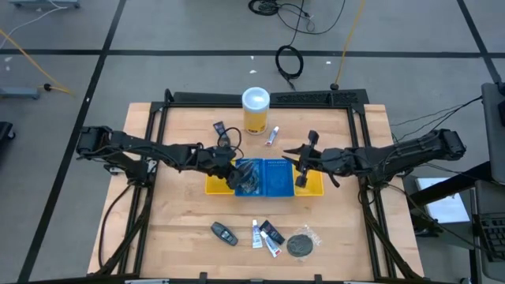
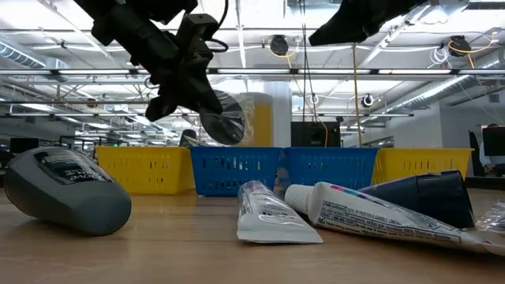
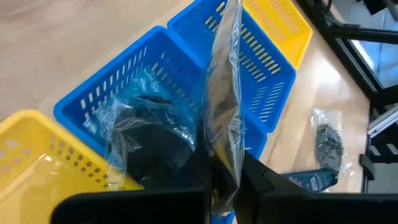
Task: Pick & Place Travel size toiletries
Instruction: Put the black comb into the left blue bin
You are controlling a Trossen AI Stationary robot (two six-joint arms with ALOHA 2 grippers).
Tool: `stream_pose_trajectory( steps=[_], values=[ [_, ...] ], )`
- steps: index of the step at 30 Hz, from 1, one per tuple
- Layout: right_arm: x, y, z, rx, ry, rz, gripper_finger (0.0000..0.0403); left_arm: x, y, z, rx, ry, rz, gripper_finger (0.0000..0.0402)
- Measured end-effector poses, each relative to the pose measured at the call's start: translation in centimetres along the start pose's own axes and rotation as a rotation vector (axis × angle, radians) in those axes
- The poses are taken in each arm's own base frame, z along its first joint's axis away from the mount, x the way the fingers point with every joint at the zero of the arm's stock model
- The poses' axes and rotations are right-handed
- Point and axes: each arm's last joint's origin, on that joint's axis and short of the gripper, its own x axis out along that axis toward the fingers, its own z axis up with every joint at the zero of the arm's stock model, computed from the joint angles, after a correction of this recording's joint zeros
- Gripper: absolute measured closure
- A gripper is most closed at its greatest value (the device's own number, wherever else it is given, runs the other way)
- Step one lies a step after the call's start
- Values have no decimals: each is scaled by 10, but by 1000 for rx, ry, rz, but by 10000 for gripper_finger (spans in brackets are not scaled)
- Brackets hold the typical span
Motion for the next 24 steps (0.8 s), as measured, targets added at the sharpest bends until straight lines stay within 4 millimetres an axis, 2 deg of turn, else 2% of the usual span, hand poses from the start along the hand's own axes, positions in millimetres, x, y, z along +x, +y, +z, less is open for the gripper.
stream_pose_trajectory(
  steps=[5,12,16,24],
  values=[
    [1,1,-7,-6,11,0,328,2,1,-1,-43,3,3,347],
    [1,1,-5,4,-11,-1,328,13,4,-6,-62,65,3,383],
    [1,1,-5,4,-11,0,328,16,6,-7,-66,64,16,385],
    [1,1,-5,3,-10,0,328,18,7,-7,-54,51,32,284]
  ],
)
